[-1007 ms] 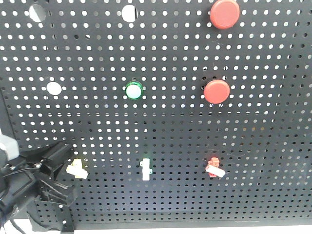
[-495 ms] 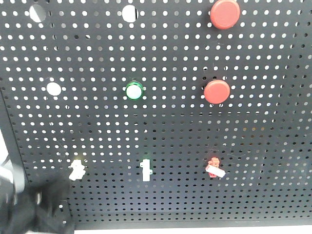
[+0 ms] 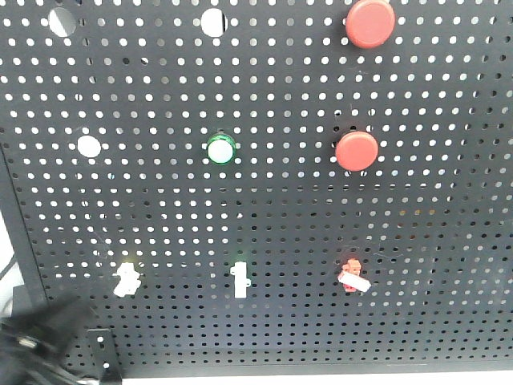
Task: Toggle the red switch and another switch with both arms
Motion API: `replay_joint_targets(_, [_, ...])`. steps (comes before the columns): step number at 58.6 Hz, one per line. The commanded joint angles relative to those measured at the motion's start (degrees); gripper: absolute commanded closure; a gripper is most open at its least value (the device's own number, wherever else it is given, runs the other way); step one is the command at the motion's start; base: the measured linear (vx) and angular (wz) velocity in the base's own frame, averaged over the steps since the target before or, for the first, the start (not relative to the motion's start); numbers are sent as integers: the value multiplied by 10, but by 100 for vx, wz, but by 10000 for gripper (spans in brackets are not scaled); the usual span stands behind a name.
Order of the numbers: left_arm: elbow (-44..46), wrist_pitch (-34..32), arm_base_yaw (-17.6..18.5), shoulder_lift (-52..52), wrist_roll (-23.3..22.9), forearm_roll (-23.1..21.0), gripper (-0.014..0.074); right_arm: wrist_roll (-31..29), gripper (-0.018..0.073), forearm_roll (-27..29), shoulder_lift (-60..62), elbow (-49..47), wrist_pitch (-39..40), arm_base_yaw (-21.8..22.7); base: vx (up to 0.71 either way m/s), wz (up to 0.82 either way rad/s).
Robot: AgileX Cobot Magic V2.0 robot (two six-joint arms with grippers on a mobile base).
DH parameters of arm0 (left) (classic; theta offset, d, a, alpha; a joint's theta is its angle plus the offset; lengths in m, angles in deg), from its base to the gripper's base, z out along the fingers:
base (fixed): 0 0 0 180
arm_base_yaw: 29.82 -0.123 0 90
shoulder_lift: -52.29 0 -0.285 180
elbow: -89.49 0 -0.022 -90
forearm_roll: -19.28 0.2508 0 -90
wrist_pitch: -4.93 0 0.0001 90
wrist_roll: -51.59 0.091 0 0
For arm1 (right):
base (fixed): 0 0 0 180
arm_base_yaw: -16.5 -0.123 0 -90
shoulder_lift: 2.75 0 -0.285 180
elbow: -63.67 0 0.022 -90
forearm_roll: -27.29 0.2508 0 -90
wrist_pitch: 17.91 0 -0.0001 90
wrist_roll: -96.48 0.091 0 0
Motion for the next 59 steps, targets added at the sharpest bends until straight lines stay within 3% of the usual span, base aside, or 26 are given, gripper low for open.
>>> replay_joint_targets(1, [14,-9,4,-37,-7,-5,594,-15,571,54,-22,-20,47,2,0,0])
replay_joint_targets(5, [14,10,4,-53,-7,-5,594,-44,569,115,-39,-20,48,2,0,0])
replay_joint_targets(10, [14,27,4,-68,-7,-5,594,-143,568,182,-67,-20,49,-19,0,0])
replay_joint_targets(18, [14,33,4,-80,-7,-5,594,-313,568,322,-124,-20,73,-115,0,0])
replay_joint_targets(25, [14,33,4,-81,-7,-5,594,-421,568,450,-177,-22,192,-206,0,0])
replay_joint_targets(29, [14,33,4,-81,-7,-5,594,-463,567,490,-205,-29,229,-253,0,0])
replay_joint_targets(33, [14,33,4,-81,-7,-5,594,-494,567,491,-239,-42,243,-306,0,0])
replay_joint_targets(41, [14,33,4,-81,-7,-5,594,-490,566,484,-300,-76,317,-363,0,0])
replay_joint_targets(46, [14,33,4,-81,-7,-5,594,-487,566,482,-332,-101,358,-370,0,0])
replay_joint_targets(59, [14,33,4,-81,-7,-5,594,-487,566,455,-396,-159,356,-369,0,0])
